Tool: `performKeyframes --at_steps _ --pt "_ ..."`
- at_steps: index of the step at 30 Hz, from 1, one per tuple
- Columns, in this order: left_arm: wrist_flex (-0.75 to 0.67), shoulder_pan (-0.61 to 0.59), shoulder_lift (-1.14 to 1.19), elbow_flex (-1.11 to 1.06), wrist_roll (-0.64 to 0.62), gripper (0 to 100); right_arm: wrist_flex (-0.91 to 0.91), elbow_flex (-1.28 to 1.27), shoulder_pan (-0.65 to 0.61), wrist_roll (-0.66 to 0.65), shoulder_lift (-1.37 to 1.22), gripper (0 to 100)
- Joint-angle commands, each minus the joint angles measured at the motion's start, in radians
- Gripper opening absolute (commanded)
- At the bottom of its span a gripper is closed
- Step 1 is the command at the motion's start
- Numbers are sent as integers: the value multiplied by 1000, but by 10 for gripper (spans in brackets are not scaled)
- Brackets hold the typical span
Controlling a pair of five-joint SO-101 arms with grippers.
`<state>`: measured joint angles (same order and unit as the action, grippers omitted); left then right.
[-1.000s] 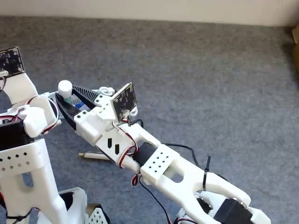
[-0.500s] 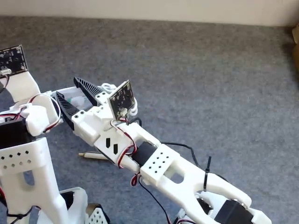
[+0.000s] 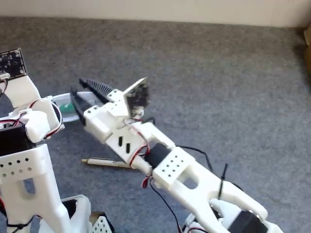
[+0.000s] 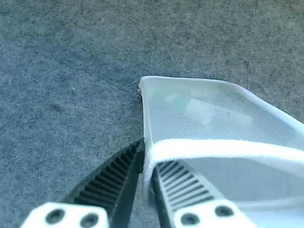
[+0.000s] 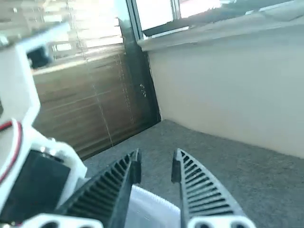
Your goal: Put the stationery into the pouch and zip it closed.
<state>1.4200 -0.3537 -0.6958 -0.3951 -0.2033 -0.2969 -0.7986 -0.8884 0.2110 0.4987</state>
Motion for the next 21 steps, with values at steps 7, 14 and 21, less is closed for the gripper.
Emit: performKeyframes --at_steps 7,14,21 --pt "0 -10 -1 -8 5 5 228 104 22 0 277 95" --pt "-2 -39 -1 -7 5 5 464 163 45 -2 426 95" --pt "-2 -73 -1 -7 -20 5 697 154 38 -152 555 95"
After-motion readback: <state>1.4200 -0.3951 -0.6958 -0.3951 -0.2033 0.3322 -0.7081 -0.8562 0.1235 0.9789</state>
